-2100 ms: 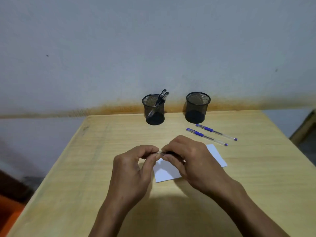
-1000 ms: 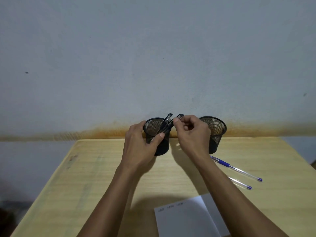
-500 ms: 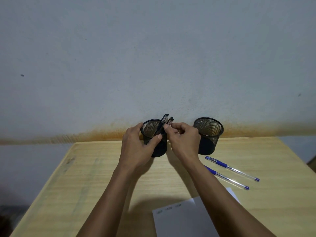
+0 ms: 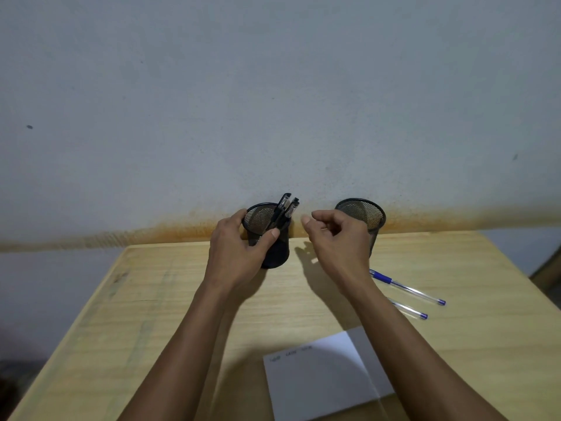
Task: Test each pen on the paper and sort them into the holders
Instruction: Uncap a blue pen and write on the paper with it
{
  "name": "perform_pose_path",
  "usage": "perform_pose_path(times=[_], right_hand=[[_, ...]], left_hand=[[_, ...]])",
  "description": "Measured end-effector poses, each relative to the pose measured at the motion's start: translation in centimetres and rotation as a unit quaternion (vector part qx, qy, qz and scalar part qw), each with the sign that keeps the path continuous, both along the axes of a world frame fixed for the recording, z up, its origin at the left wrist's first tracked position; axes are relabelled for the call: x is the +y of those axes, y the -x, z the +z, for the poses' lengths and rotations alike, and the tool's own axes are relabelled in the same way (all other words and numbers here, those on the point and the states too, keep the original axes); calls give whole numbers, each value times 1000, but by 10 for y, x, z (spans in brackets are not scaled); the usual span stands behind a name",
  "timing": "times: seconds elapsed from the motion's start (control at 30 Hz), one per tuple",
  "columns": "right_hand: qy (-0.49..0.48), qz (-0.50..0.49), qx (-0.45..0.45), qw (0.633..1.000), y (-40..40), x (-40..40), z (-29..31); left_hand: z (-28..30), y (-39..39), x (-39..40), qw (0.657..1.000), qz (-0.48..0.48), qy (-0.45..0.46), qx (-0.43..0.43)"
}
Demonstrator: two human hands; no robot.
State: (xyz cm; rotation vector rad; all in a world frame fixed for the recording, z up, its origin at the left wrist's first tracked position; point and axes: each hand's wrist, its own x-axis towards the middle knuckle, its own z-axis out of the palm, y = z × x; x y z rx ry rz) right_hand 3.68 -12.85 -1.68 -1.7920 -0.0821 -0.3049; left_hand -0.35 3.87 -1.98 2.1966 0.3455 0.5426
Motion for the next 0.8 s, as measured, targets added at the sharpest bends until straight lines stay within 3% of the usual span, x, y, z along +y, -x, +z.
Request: perform_pose_path(times=[0.17,0.3,0.5,0.6,0.8], right_hand=[[75,-34,-50,995,25,-61,-7],[185,-58,-24,981,43,-114,-27],[440,-48,7,897,62,-140,-47],[479,-38,3,877,64,-146,-51],[488,-10,1,873,69,-150,-42]], left_hand=[[-2,15,-8,998,49,-24,-40],[-5,28,-28,991,55,-66,-99],[-10,30,-66,983,-1,-135,-123],[-19,29,-93,979,-75,-168,-86],[-37,28,-125,956,-161,-245,11]])
